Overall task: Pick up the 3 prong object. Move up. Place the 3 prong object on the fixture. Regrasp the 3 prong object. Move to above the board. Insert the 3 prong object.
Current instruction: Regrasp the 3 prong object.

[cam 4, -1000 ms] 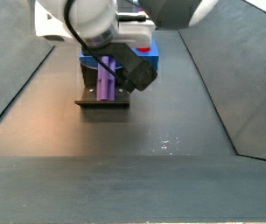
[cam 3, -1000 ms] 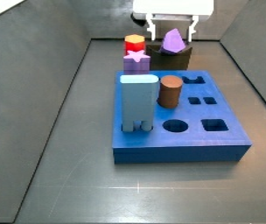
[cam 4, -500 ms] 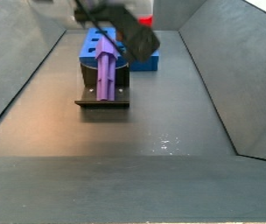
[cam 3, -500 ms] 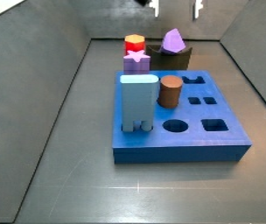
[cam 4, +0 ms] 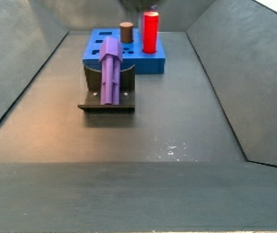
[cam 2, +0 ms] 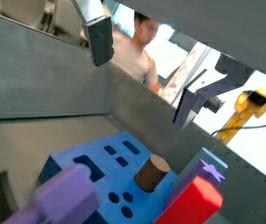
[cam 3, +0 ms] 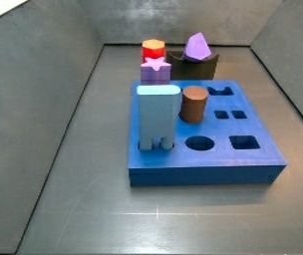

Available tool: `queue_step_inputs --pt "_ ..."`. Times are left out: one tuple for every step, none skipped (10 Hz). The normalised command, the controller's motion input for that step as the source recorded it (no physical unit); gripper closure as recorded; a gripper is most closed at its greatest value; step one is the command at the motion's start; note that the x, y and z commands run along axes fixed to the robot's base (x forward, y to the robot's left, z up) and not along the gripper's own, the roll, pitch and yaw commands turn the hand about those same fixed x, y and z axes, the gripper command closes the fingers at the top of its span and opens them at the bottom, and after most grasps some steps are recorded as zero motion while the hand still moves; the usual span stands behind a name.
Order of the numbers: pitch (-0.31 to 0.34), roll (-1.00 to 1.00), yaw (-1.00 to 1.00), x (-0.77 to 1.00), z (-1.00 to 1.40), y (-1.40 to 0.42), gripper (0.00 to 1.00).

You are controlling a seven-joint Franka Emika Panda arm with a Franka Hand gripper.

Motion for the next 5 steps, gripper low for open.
queue_step_inputs --pt "0.043 1.0 0.03 0.02 0.23 -0.41 0.0" --pt "0.039 1.0 0.03 0.0 0.08 -0.15 0.0" --pt "0.041 1.0 0.03 0.0 0.04 -0.05 0.0" --pt "0.04 1.0 0.03 0.0 0.02 -0.04 0.0" --pt "0.038 1.0 0.03 -0.01 0.02 -0.04 0.0"
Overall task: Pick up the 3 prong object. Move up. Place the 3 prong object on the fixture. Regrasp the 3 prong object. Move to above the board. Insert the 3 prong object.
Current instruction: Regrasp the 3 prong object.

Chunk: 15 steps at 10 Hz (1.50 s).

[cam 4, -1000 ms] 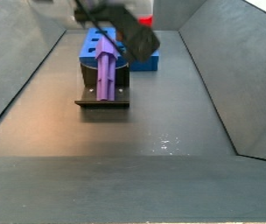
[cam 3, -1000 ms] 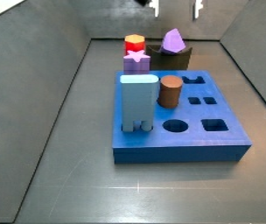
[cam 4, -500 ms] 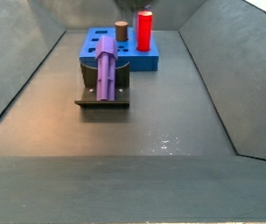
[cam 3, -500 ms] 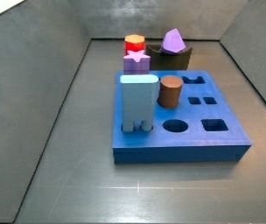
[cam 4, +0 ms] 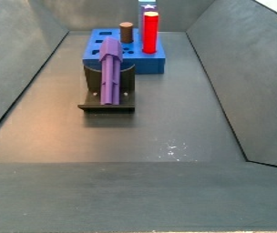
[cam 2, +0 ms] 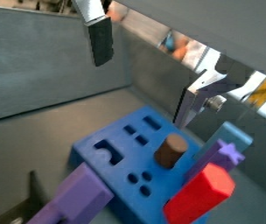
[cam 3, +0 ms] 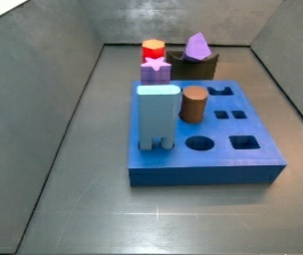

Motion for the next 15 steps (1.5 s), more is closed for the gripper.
queue_step_inputs --pt "0.035 1.0 0.03 -0.01 0.02 -0.03 0.0" --pt "0.032 1.0 0.03 -0.01 0.0 -0.02 0.0" --pt "0.029 1.0 0.03 0.0 0.0 -0.02 0.0" --pt "0.028 1.0 0.03 0.0 0.0 -0.02 0.0" --pt "0.026 1.0 0.03 0.01 0.01 -0.02 0.0" --pt "0.027 1.0 0.04 0.01 0.01 -0.02 0.0" --pt "0.033 1.0 0.04 0.01 0.01 -0.02 0.0" --pt "0.039 1.0 0.04 0.01 0.01 -0.02 0.0" --pt "0.046 1.0 0.04 0.02 0.01 -0.02 0.0" --pt "0.056 1.0 0.04 0.04 0.0 -0.02 0.0" --pt "0.065 1.0 0.05 0.06 -0.01 -0.03 0.0" --pt "0.076 1.0 0.05 0.07 -0.01 -0.03 0.0" --pt "0.09 1.0 0.06 0.08 -0.01 -0.03 0.0" --pt "0.108 1.0 0.06 0.1 -0.01 -0.04 0.0" --pt "0.127 1.0 0.07 0.11 -0.01 -0.04 0.0"
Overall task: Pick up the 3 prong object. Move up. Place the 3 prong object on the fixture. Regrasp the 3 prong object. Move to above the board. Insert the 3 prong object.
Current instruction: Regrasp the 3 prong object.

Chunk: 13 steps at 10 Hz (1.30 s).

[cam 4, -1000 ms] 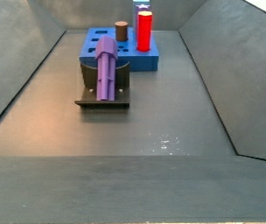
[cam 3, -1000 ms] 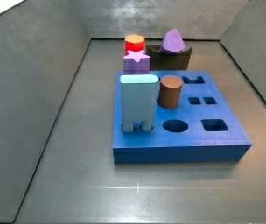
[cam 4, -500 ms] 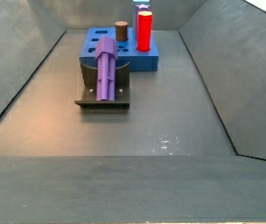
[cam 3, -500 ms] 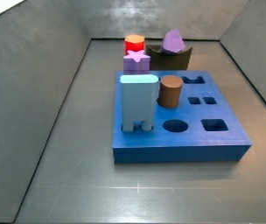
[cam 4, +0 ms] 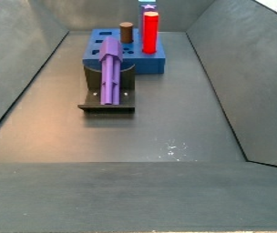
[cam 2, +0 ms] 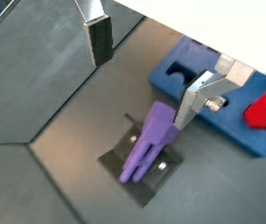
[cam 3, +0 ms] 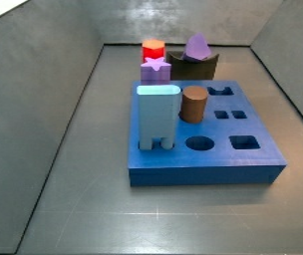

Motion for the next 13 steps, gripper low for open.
queue_step_inputs --pt "0.155 1.0 0.09 0.12 -0.01 -0.04 0.0" --pt "0.174 1.0 0.11 0.12 -0.01 -0.05 0.0" --pt "0.204 1.0 0.14 0.12 -0.01 -0.05 0.0" --pt "0.227 1.0 0.18 0.13 -0.01 -0.05 0.0" --pt "0.247 0.95 0.23 0.14 -0.01 -0.06 0.0" --pt "0.233 0.84 0.25 0.15 -0.01 -0.06 0.0" --pt "0.174 0.55 0.28 0.18 -0.02 -0.06 0.0" --pt "0.124 0.33 0.29 0.2 -0.02 -0.06 0.0" --pt "0.085 0.24 0.28 0.21 -0.01 -0.05 0.0" --pt "0.045 0.19 0.27 0.2 -0.01 -0.05 0.0" --pt "0.015 0.18 0.25 0.18 -0.02 -0.06 0.0" --pt "-0.003 0.18 0.22 0.17 -0.02 -0.06 0.0" --pt "0.003 0.16 0.23 0.05 -1.0 0.04 0.0"
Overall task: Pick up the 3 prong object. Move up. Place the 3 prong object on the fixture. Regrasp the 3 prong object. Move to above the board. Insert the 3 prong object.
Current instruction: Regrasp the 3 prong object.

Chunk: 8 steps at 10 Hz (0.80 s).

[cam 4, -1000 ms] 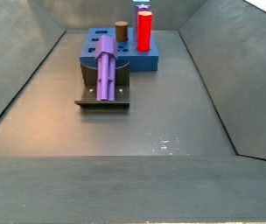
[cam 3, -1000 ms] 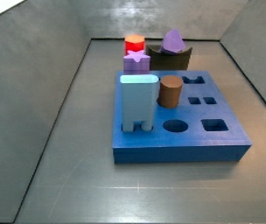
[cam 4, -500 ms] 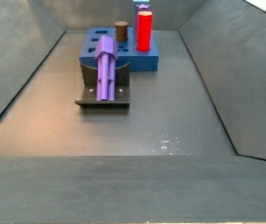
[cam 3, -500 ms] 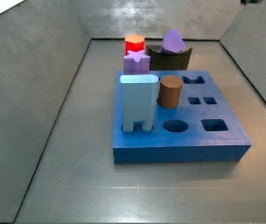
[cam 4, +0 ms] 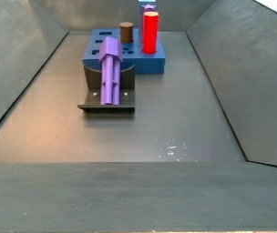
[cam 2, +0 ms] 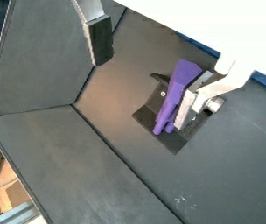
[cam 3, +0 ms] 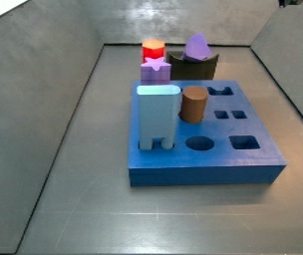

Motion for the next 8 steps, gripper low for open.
queue_step_inputs --pt "0.002 0.16 0.21 0.05 -1.0 0.04 0.0" --pt "-0.033 0.15 0.17 0.06 -1.0 0.03 0.0" --pt "-0.065 0.13 0.14 0.07 -1.0 0.03 0.0" --pt "-0.077 0.11 0.12 0.07 -1.0 0.02 0.0" --pt "-0.091 0.09 0.08 0.08 -1.0 0.02 0.0" --pt "-0.094 0.08 0.06 0.09 -1.0 0.02 0.0" --pt "-0.087 0.07 0.03 0.1 -1.0 0.01 0.0" --pt "-0.078 0.07 0.01 0.11 -1.0 0.01 0.0"
